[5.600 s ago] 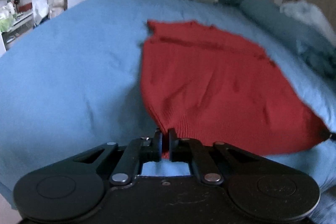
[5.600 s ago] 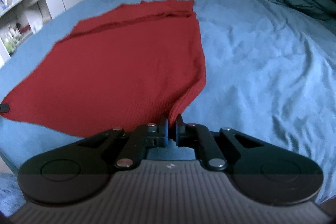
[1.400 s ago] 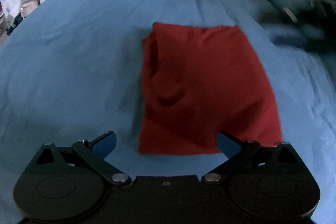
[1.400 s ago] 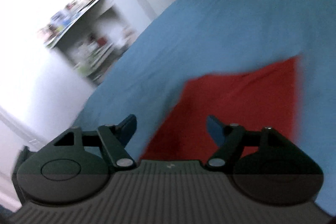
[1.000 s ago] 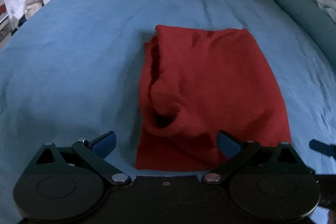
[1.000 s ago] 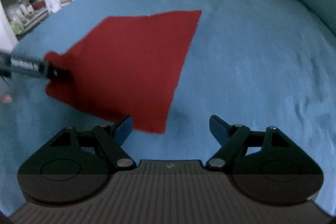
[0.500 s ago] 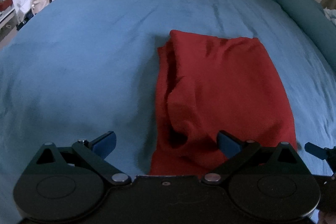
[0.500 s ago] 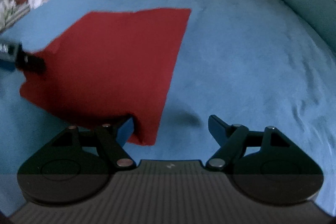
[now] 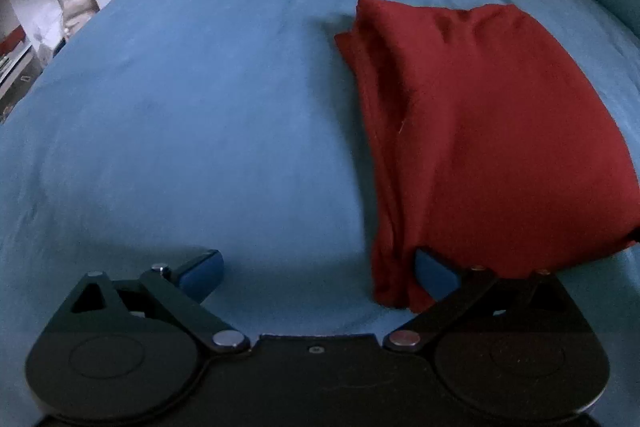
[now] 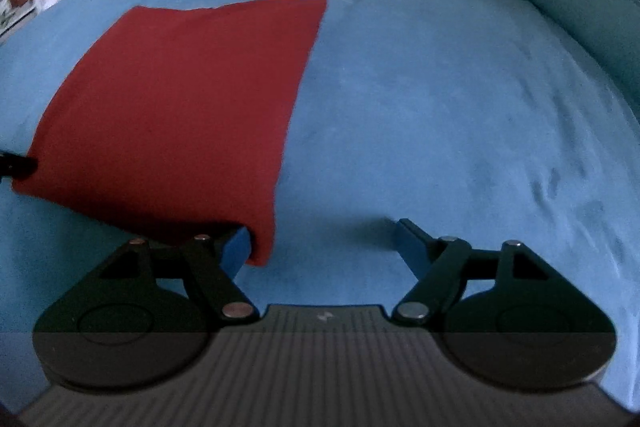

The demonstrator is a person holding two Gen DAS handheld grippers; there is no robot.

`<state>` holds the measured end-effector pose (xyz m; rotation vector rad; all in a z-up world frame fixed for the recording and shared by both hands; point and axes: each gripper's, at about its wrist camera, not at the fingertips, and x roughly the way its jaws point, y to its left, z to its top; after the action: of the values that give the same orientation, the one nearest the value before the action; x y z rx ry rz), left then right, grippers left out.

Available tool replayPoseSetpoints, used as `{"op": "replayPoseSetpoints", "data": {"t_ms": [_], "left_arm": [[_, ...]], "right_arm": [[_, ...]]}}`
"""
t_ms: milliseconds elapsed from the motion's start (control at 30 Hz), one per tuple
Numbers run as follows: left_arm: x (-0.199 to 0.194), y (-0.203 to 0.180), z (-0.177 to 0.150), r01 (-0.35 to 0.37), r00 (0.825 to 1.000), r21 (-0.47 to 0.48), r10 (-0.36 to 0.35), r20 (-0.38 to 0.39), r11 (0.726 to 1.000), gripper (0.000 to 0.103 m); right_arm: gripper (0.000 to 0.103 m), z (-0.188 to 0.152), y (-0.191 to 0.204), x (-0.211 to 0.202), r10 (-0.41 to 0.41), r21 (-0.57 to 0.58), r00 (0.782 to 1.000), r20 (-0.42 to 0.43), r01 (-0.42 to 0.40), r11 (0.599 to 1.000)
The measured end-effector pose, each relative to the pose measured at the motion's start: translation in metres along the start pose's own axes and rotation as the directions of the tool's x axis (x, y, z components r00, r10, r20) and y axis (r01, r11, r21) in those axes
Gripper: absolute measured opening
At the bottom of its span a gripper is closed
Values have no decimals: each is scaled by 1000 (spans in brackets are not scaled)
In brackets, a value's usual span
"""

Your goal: Fold small clothes

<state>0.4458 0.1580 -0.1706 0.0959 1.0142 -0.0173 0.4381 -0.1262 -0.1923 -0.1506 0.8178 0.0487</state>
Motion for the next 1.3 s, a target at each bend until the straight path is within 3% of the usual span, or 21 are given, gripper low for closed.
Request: {"op": "replayPoseSetpoints", "data": {"t_ms": [167, 300, 400, 600, 733, 833, 967, 1000, 1033, 1067, 1133, 1167, 1300], "left_arm": [[-18, 4, 7, 0, 1000, -3, 0, 5, 1000, 101], [-56, 7, 23, 27, 996, 9, -27, 85, 1000, 101], [-69, 8, 51, 87, 988, 22, -89, 129, 996, 103], [-11, 13, 103, 249, 968, -51, -246, 58, 967, 103], [35, 11, 114, 321, 946, -115, -325, -16, 940, 85], [52, 13, 105, 348, 932, -155, -360, -49, 924, 82], [59, 11, 103, 371, 924, -182, -382, -28, 911, 79], [60, 9, 103, 382, 919, -182, -393, -28, 906, 66], [60, 7, 104, 403, 909, -188, -415, -31, 896, 52], [60, 6, 106, 407, 907, -196, -420, -31, 892, 48], [56, 4, 107, 397, 911, -200, -410, -30, 896, 34], [51, 2, 108, 386, 916, -202, -400, -29, 900, 32], [29, -5, 110, 357, 931, -185, -364, -5, 916, 23]], "right_arm": [[91, 6, -18, -8, 84, -20, 996, -37, -84, 996], [95, 25, -36, -37, 177, -12, 984, -35, -178, 984], [103, 54, -57, -53, 265, 53, 964, -21, -264, 963], [103, 114, -83, -19, 386, 281, 921, -44, -360, 890], [103, 122, -77, 34, 432, 379, 898, -79, -374, 847], [103, 120, -60, 64, 437, 380, 891, -118, -366, 849], [88, 116, -41, 87, 452, 377, 877, -163, -368, 850], [84, 115, -39, 87, 453, 381, 878, -154, -371, 847], [69, 117, -37, 87, 467, 383, 872, -145, -385, 840], [64, 120, -35, 86, 462, 378, 874, -149, -382, 843], [49, 124, -31, 80, 442, 340, 886, -143, -375, 862], [43, 126, -29, 77, 430, 320, 892, -138, -371, 872], [39, 135, -25, 55, 409, 274, 908, -96, -371, 887]]}}
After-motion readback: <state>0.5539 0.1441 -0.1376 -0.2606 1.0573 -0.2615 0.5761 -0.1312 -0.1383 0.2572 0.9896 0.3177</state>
